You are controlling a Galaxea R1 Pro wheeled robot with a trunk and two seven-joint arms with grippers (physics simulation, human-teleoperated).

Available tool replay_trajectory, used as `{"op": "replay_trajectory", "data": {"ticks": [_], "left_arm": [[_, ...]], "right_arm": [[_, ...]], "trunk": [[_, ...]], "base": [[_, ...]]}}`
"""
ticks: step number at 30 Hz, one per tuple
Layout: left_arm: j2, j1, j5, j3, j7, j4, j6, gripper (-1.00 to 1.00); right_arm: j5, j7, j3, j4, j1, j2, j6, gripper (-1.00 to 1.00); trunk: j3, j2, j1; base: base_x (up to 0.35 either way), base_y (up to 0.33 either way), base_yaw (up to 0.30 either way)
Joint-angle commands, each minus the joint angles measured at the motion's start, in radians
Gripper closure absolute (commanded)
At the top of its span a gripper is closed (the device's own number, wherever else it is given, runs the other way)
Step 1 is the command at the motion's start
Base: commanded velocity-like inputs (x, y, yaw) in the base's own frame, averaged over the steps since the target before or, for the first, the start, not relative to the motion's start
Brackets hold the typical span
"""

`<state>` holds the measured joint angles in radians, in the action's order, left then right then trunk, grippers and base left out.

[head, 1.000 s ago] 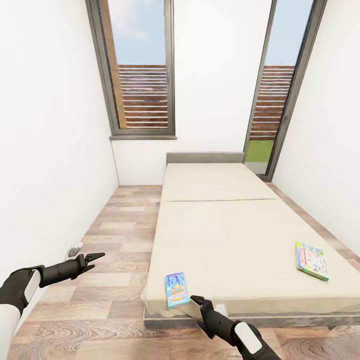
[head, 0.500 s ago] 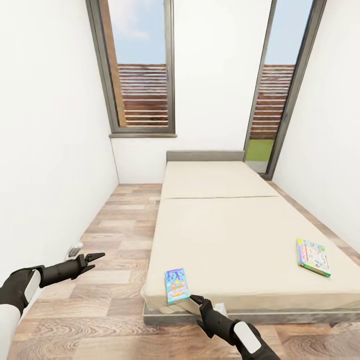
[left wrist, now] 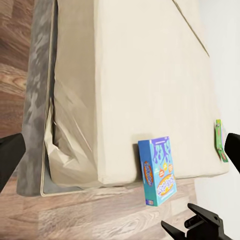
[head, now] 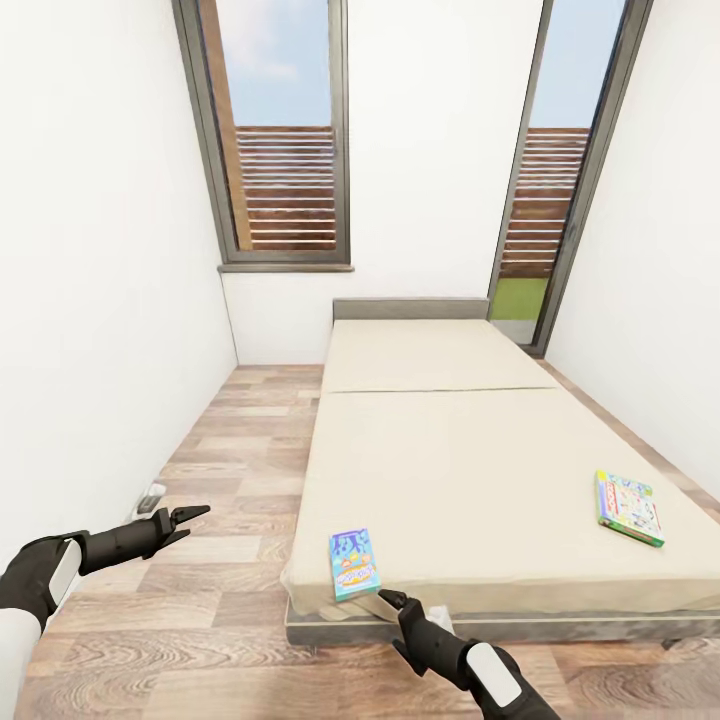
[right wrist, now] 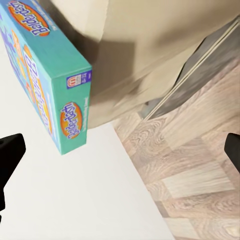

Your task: Put all the toys in the child's room - the three board games (two on the bed and one on the table), the two jigsaw puzzles on the table, and the tennis ball on the table - inside the toy box on the table in the child's room.

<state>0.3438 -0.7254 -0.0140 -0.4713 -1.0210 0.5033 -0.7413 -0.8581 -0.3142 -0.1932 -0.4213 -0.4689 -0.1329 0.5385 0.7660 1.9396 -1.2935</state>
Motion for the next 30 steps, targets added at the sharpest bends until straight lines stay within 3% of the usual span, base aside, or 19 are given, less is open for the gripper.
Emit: {"op": "replay_trajectory", "data": {"ticks": [1,17,30], "left_arm": [[0.0,-0.001,-0.001,-0.003,-0.002,0.0,-0.009,-1.0],[-0.001,0.0,-0.001,-0.003,-0.002,0.0,-0.007,-1.0],[-0.002,-0.001,-0.001,-0.003,-0.004,0.0,-0.007,-1.0]], "right_arm": [[-0.001,0.0,-0.007,-0.001,-0.001,-0.001,0.008,-1.0],[0.001,-0.002,0.051,-0.005,-0.002,-0.002,0.009,-1.0],[0.001,-0.002,0.062,-0.005,-0.003,-0.002,0.009,-1.0]], "trunk": [[0.001,0.0,0.0],[0.001,0.0,0.0],[0.001,0.0,0.0]], "base": [[0.0,0.0,0.0],[0.0,0.001,0.0],[0.0,0.055,0.0]]}}
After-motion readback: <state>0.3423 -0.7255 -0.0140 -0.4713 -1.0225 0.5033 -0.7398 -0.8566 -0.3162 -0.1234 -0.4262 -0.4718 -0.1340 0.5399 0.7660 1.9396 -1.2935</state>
